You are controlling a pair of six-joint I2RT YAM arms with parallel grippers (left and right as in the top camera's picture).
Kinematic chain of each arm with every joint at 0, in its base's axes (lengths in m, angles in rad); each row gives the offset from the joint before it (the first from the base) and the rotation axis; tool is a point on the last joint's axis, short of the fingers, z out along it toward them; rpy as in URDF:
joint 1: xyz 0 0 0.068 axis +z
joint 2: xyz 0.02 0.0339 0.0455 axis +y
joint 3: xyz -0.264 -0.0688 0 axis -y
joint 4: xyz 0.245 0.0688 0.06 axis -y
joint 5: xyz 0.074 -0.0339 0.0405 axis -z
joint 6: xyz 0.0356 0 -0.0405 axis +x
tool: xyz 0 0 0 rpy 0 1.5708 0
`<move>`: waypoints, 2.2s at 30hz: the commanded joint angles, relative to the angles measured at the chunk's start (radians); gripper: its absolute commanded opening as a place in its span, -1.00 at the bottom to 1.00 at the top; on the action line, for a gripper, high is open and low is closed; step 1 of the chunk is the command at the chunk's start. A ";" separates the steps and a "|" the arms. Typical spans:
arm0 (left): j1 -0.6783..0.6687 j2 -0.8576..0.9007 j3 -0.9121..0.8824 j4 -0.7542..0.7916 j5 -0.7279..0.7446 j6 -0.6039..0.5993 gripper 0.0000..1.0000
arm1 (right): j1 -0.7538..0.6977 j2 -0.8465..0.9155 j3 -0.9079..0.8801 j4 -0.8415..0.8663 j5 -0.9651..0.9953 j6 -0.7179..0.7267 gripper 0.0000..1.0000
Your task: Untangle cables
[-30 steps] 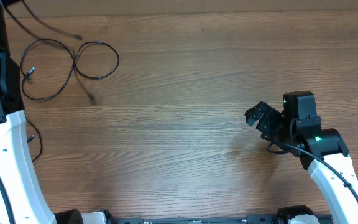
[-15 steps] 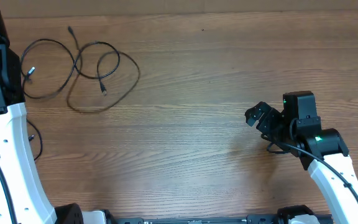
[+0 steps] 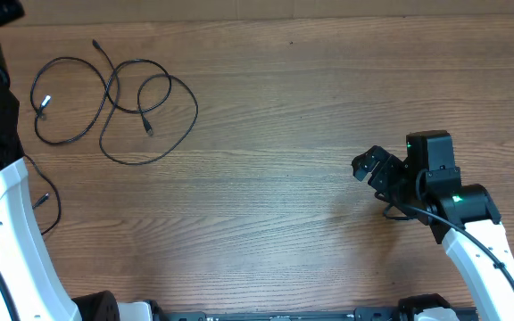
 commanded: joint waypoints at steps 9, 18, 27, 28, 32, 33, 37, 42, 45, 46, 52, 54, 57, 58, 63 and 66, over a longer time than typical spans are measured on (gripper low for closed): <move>0.006 0.056 0.005 -0.200 0.045 -0.136 -0.92 | 0.003 -0.003 0.020 0.005 -0.005 -0.005 1.00; 0.006 0.092 0.005 -0.414 0.116 -0.241 -0.91 | 0.003 -0.003 0.020 0.005 -0.005 -0.005 1.00; 0.004 0.158 -0.021 -0.594 0.151 -0.308 -0.91 | 0.003 -0.003 0.020 0.005 -0.005 -0.005 1.00; 0.004 0.164 -0.032 -0.605 0.164 -0.308 -0.92 | 0.003 -0.003 0.020 0.005 -0.005 -0.005 1.00; 0.004 0.175 -0.093 -0.622 0.196 -0.320 -0.91 | 0.003 -0.003 0.020 0.005 -0.005 -0.005 1.00; 0.004 0.175 -0.112 -0.618 0.195 -0.327 -0.91 | 0.003 -0.003 0.020 0.005 -0.005 -0.005 1.00; 0.004 0.175 -0.189 -0.597 0.188 -0.339 -0.92 | 0.003 -0.003 0.020 0.005 -0.005 -0.005 1.00; 0.005 0.175 -0.230 -0.598 0.025 -0.355 -0.91 | 0.003 -0.003 0.020 0.005 -0.005 -0.005 1.00; 0.005 0.175 -0.230 -0.595 0.051 -0.365 -0.91 | 0.003 -0.003 0.020 0.005 -0.005 -0.005 1.00; 0.005 0.179 -0.232 -0.594 0.081 -0.367 -0.91 | 0.003 -0.003 0.020 0.005 -0.005 -0.005 1.00; -0.016 0.188 -0.378 -0.577 0.121 -0.455 0.62 | 0.003 -0.003 0.020 0.005 -0.005 -0.005 1.00; -0.016 0.188 -0.463 -0.544 0.121 -0.512 0.97 | 0.003 -0.003 0.020 0.005 -0.005 -0.005 1.00; -0.014 0.188 -0.566 -0.493 0.126 -0.611 0.99 | 0.003 -0.003 0.020 0.005 -0.005 -0.005 1.00; -0.014 0.188 -0.601 -0.473 0.137 -0.653 0.99 | 0.003 -0.003 0.020 0.005 -0.005 -0.005 1.00; -0.016 0.188 -0.748 -0.368 0.212 -0.866 1.00 | 0.003 -0.003 0.020 0.005 -0.005 -0.005 1.00; -0.016 0.188 -0.826 -0.304 0.220 -0.976 1.00 | 0.003 -0.003 0.020 0.005 -0.005 -0.005 1.00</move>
